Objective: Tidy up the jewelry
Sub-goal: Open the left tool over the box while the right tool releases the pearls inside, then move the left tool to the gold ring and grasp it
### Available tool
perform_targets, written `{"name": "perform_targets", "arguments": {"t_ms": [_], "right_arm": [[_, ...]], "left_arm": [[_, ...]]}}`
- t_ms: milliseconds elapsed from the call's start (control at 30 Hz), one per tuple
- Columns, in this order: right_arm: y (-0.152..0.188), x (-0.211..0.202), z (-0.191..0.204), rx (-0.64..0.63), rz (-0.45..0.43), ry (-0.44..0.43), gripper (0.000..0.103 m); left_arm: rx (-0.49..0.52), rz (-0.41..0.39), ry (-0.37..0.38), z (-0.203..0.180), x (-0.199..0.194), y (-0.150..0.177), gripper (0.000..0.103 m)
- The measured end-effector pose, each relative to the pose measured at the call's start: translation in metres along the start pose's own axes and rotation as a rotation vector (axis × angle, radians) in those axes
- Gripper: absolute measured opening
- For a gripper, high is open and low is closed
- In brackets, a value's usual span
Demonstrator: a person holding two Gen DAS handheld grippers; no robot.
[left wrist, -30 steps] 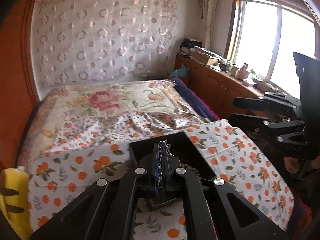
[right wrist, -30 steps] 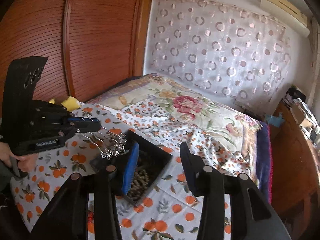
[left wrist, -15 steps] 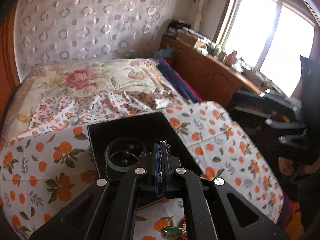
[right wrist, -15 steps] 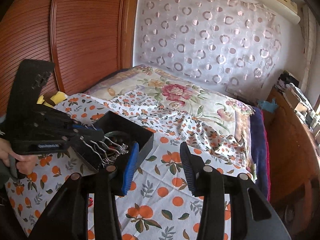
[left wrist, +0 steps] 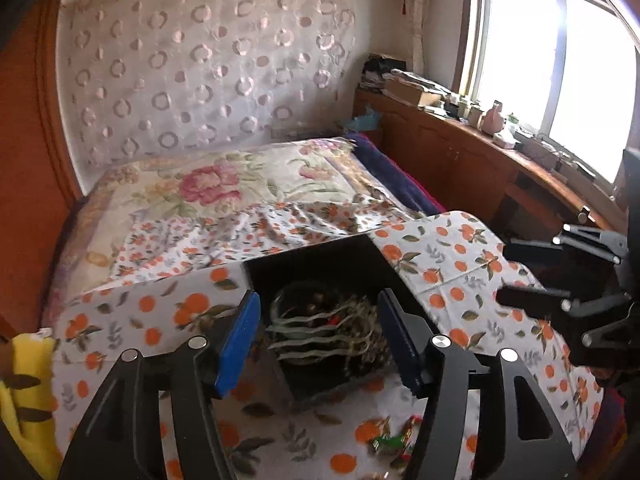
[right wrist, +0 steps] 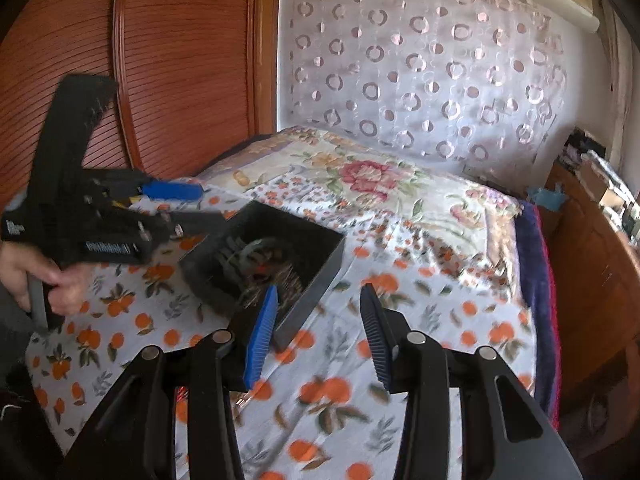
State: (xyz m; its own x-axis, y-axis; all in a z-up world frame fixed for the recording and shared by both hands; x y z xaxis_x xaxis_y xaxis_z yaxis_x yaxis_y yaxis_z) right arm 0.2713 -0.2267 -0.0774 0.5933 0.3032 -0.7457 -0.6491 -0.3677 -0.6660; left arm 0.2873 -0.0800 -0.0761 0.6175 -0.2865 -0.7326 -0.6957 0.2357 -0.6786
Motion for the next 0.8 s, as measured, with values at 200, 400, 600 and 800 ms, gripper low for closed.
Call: {"name": "perform_targets", "arguments": {"t_ms": [200, 400, 600, 800], "right_arm": [[0.036, 0.013, 0.02, 0.058, 0.04, -0.043, 0.058], [0.065, 0.022, 0.044, 0.074, 0.063, -0.09, 0.058], [0.081, 0.023, 0.057, 0.073, 0.076, -0.098, 0.044], [0.095, 0.026, 0.057, 0.076, 0.101, -0.09, 0.043]], "left_arm": [[-0.03, 0.018, -0.029, 0.014, -0.023, 0.045, 0.06], [-0.035, 0.082, -0.036, 0.014, -0.019, 0.091, 0.06], [-0.012, 0.122, -0.008, -0.007, -0.011, 0.119, 0.055], [0.034, 0.163, 0.005, -0.031, 0.002, 0.132, 0.046]]}}
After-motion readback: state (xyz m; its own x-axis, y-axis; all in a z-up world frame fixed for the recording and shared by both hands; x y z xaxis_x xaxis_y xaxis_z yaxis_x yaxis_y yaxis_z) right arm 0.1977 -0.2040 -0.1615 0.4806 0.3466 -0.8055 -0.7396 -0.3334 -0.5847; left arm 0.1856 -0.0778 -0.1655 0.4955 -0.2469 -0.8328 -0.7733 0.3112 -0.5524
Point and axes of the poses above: each gripper's, at about its wrist camera, not at the fingertips, and x roughly the way its jaws point, z to its left, y to its underside, the point moved 8 cm from there along x, roughly the way its jaws point, and after that the axes turned 7 degrees about z, right-handed, at the moved point
